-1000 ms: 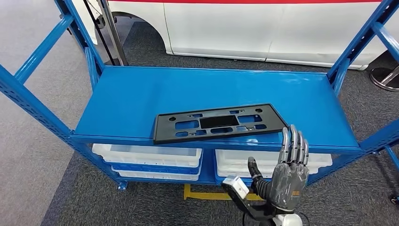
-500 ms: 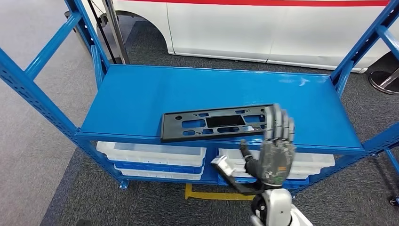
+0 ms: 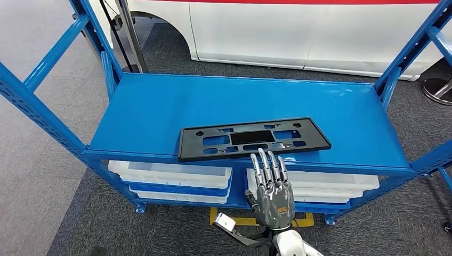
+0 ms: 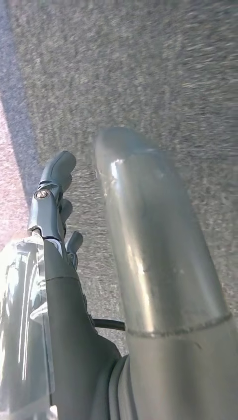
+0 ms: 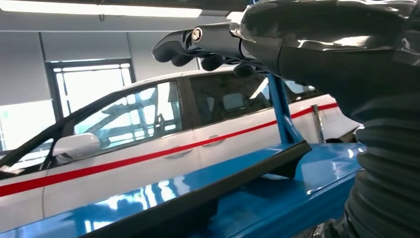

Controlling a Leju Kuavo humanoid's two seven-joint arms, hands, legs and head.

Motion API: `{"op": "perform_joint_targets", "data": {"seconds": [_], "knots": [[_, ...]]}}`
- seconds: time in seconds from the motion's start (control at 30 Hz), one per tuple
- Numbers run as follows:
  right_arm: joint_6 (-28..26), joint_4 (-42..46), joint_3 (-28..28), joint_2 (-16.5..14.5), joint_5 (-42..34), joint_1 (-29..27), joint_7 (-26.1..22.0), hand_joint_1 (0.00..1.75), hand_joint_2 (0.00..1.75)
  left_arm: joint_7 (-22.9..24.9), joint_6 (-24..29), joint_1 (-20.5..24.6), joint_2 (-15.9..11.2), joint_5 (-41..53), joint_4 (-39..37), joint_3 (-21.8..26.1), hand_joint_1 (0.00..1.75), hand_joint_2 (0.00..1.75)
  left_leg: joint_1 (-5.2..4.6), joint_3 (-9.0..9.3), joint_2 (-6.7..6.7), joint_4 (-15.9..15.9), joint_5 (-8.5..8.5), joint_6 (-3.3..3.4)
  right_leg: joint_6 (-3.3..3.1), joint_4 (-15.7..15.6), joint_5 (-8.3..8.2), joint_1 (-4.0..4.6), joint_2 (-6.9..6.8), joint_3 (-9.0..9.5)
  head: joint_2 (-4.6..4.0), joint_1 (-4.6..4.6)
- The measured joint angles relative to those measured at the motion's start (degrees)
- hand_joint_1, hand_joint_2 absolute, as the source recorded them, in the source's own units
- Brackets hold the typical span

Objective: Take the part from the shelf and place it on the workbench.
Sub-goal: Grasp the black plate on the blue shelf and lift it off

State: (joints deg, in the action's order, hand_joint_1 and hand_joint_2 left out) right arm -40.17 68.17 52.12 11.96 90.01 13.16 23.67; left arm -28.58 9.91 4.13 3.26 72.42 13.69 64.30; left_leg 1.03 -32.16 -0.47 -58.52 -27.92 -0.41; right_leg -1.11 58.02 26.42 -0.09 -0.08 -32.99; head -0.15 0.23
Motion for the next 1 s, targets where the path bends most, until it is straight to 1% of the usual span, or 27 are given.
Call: {"op": "perform_joint_targets", "data": {"seconds": [0.03,0.07,0.1,0.13,0.17,0.2,0.23,0.27,0.3,0.33,0.37,0.4,0.47,0.5,0.53,0.57,0.63,0.67,0.7,0.73,0.77,0.8,0.83,0.87,0.93,1.0], "knots": [[-0.01,-0.30,-1.23,-0.91,0.00,-0.55,-1.58,0.00,1.75,-0.02,-0.02,0.04,0.08,-0.02,-0.02,0.00,0.00,0.00,0.00,-0.67,0.05,-1.67,-1.20,-0.23,-0.28,-0.47,-0.21,-0.19,-0.07,0.26,0.00,-0.01],[-0.01,-0.51,-2.43,-1.77,0.00,-1.14,-3.11,0.00,1.75,-0.03,-0.07,0.07,0.14,-0.08,-0.03,0.01,0.00,0.00,0.11,-2.00,0.10,-4.64,-2.98,-0.39,-0.49,-0.73,-0.31,-0.29,-0.16,0.46,0.00,-0.03],[-0.01,-0.67,-3.57,-2.55,0.00,-1.80,-4.62,0.00,1.75,-0.05,-0.20,0.08,0.16,-0.15,-0.03,0.02,0.00,0.00,0.13,-3.72,0.13,-8.32,-4.85,-0.57,-0.69,-0.81,-0.28,-0.26,-0.21,0.50,0.00,-0.04],[-0.01,-0.80,-4.84,-3.40,0.00,-2.60,-6.33,0.00,1.75,-0.04,-0.50,0.04,0.17,-0.27,-0.04,0.03,0.00,0.00,0.17,-5.50,0.14,-11.98,-6.31,-0.76,-0.76,-0.77,-0.18,-0.22,-0.27,0.50,0.00,-0.04],[-0.01,-0.91,-6.14,-4.17,0.00,-3.40,-7.83,0.00,1.75,0.00,-0.88,-0.06,0.17,-0.36,-0.04,0.05,0.00,0.00,0.18,-6.72,0.15,-14.39,-6.84,-0.91,-0.81,-0.70,-0.05,-0.18,-0.31,0.51,0.00,-0.05],[-0.01,-1.01,-7.40,-4.93,0.00,-4.07,-9.06,0.00,1.75,0.04,-1.27,-0.18,0.18,-0.42,-0.05,0.06,0.00,0.00,0.20,-6.92,0.16,-14.68,-6.17,-0.99,-0.79,-0.60,0.12,-0.16,-0.32,0.55,0.00,-0.05],[-0.01,-1.10,-8.69,-5.70,0.00,-4.60,-10.05,0.00,1.75,0.10,-1.59,-0.27,0.19,-0.46,-0.05,0.07,0.00,0.00,0.22,-6.02,0.18,-12.73,-4.52,-0.99,-0.69,-0.42,0.32,-0.17,-0.30,0.65,0.00,-0.05],[-0.01,-1.16,-9.83,-6.35,0.00,-4.98,-10.66,0.00,1.75,0.16,-1.75,-0.32,0.18,-0.45,-0.05,0.07,0.00,0.00,0.23,-4.22,0.23,-9.03,-2.34,-0.92,-0.52,-0.17,0.58,-0.20,-0.27,0.77,0.00,-0.05],[-0.01,-1.20,-10.86,-6.90,0.00,-5.24,-11.06,0.00,1.75,0.21,-1.83,-0.32,0.18,-0.43,-0.05,0.07,0.00,0.00,0.18,-2.29,0.30,-5.16,-0.90,-0.78,-0.25,0.15,0.88,-0.13,-0.24,0.83,0.00,-0.05],[-0.01,-1.21,-11.74,-7.39,0.00,-5.44,-11.32,0.00,1.75,0.25,-1.87,-0.28,0.18,-0.41,-0.05,0.07,0.00,0.00,0.08,-0.76,0.30,-2.12,0.00,-0.51,0.06,0.49,1.15,-0.04,-0.19,0.81,0.00,-0.03],[-0.01,-1.22,-12.41,-7.75,0.00,-5.60,-11.48,0.00,1.75,0.29,-1.91,-0.28,0.18,-0.39,-0.05,0.07,0.00,0.00,-0.03,0.09,0.29,-0.41,0.20,-0.21,0.34,0.73,1.35,0.07,-0.16,0.76,0.00,-0.01],[-0.01,-1.22,-12.92,-8.03,0.00,-5.75,-11.59,0.00,1.75,0.32,-1.95,-0.33,0.19,-0.37,-0.05,0.08,0.00,0.00,-0.13,0.27,0.24,0.07,-0.12,0.14,0.66,0.97,1.37,0.19,-0.12,0.71,0.00,0.00],[-0.02,-1.22,-13.62,-8.41,0.00,-6.07,-11.81,0.00,1.75,0.39,-1.98,-0.47,0.21,-0.34,-0.06,0.09,0.00,0.00,-0.07,0.53,0.16,0.31,-0.04,0.83,1.13,1.38,1.39,0.18,-0.06,0.75,0.00,0.01],[-0.03,-1.22,-13.91,-8.58,0.00,-6.18,-11.99,0.00,1.75,0.44,-1.98,-0.51,0.23,-0.32,-0.06,0.09,0.00,0.00,0.01,0.77,0.16,0.45,-0.04,1.17,1.39,2.12,1.71,0.12,-0.03,0.56,0.00,0.02],[-0.03,-1.23,-14.21,-8.75,0.00,-6.24,-12.27,0.00,1.75,0.51,-1.97,-0.49,0.25,-0.29,-0.06,0.09,0.00,0.00,0.07,1.05,0.15,0.56,-0.06,1.48,1.62,3.67,2.57,0.01,-0.03,-0.14,0.00,0.02],[-0.03,-1.25,-14.51,-8.94,0.00,-6.29,-12.65,0.00,1.75,0.60,-1.97,-0.46,0.26,-0.24,-0.06,0.09,0.00,0.00,0.10,1.22,0.17,0.65,-0.11,1.75,1.88,6.36,3.95,-0.10,-0.02,-1.50,0.00,0.03],[-0.03,-1.42,-15.05,-9.35,0.00,-6.43,-13.45,0.00,1.75,0.88,-1.96,-0.44,0.26,-0.06,-0.06,0.09,0.00,0.00,0.00,1.35,0.18,0.61,-0.33,2.09,2.31,13.61,7.08,-0.24,-0.01,-5.65,0.00,0.03],[-0.03,-1.57,-15.29,-9.55,0.00,-6.51,-13.84,0.00,1.75,1.04,-1.95,-0.45,0.26,0.12,-0.07,0.09,0.00,0.00,-0.07,1.46,0.17,0.59,-0.48,2.17,2.38,16.31,7.83,-0.26,-0.01,-7.45,0.00,0.03],[-0.03,-1.77,-15.56,-9.77,0.00,-6.55,-14.24,0.00,1.75,1.22,-1.94,-0.46,0.26,0.31,-0.07,0.09,0.00,0.00,-0.14,1.67,0.12,0.58,-0.67,2.20,2.31,17.14,7.44,-0.25,-0.01,-8.39,0.00,0.03],[-0.03,-1.97,-15.87,-10.03,0.00,-6.54,-14.61,0.00,1.75,1.39,-1.93,-0.46,0.27,0.53,-0.07,0.09,0.00,0.00,-0.21,2.02,0.06,0.58,-0.92,2.17,2.09,15.83,5.89,-0.19,-0.01,-8.22,0.00,0.03],[-0.03,-2.14,-16.21,-10.33,0.00,-6.51,-14.99,0.00,1.75,1.53,-1.92,-0.45,0.30,0.74,-0.08,0.09,0.00,0.00,-0.29,2.53,0.00,0.60,-1.25,2.13,1.65,12.38,3.26,-0.06,0.00,-6.98,0.00,0.03],[-0.03,-2.31,-16.54,-10.56,0.00,-6.45,-15.26,0.00,1.75,1.64,-1.91,-0.47,0.37,0.87,-0.09,0.09,0.00,0.00,-0.33,2.99,-0.04,0.67,-1.59,2.06,1.06,8.59,0.94,0.14,0.01,-5.41,0.00,0.02],[-0.03,-2.47,-16.81,-10.77,0.00,-6.37,-15.44,0.00,1.75,1.73,-1.89,-0.43,0.48,0.96,-0.10,0.09,0.00,0.00,-0.32,3.39,-0.07,0.78,-1.86,1.93,0.48,5.38,-0.43,0.42,0.03,-4.14,0.00,0.01],[-0.03,-2.60,-17.07,-10.96,0.00,-6.30,-15.57,0.00,1.75,1.81,-1.87,-0.36,0.59,0.98,-0.12,0.09,0.00,0.00,-0.28,3.58,-0.06,0.89,-2.10,1.69,-0.06,2.99,-1.16,0.72,0.03,-3.24,0.00,0.02],[-0.03,-2.84,-17.54,-11.22,0.00,-6.25,-15.66,0.00,1.75,1.92,-1.84,-0.24,0.71,0.98,-0.14,0.09,0.00,0.00,-0.27,3.87,0.02,0.89,-2.03,0.95,-0.76,1.45,-0.73,1.13,0.05,-2.80,0.00,0.03],[-0.04,-2.99,-17.88,-11.52,0.00,-6.24,-15.71,0.00,1.75,1.95,-1.82,-0.23,0.70,0.99,-0.15,0.08,0.00,0.00,-0.34,4.25,0.12,0.31,-2.14,0.30,-1.25,0.14,-0.98,0.77,0.06,-1.48,0.00,0.05]]}}
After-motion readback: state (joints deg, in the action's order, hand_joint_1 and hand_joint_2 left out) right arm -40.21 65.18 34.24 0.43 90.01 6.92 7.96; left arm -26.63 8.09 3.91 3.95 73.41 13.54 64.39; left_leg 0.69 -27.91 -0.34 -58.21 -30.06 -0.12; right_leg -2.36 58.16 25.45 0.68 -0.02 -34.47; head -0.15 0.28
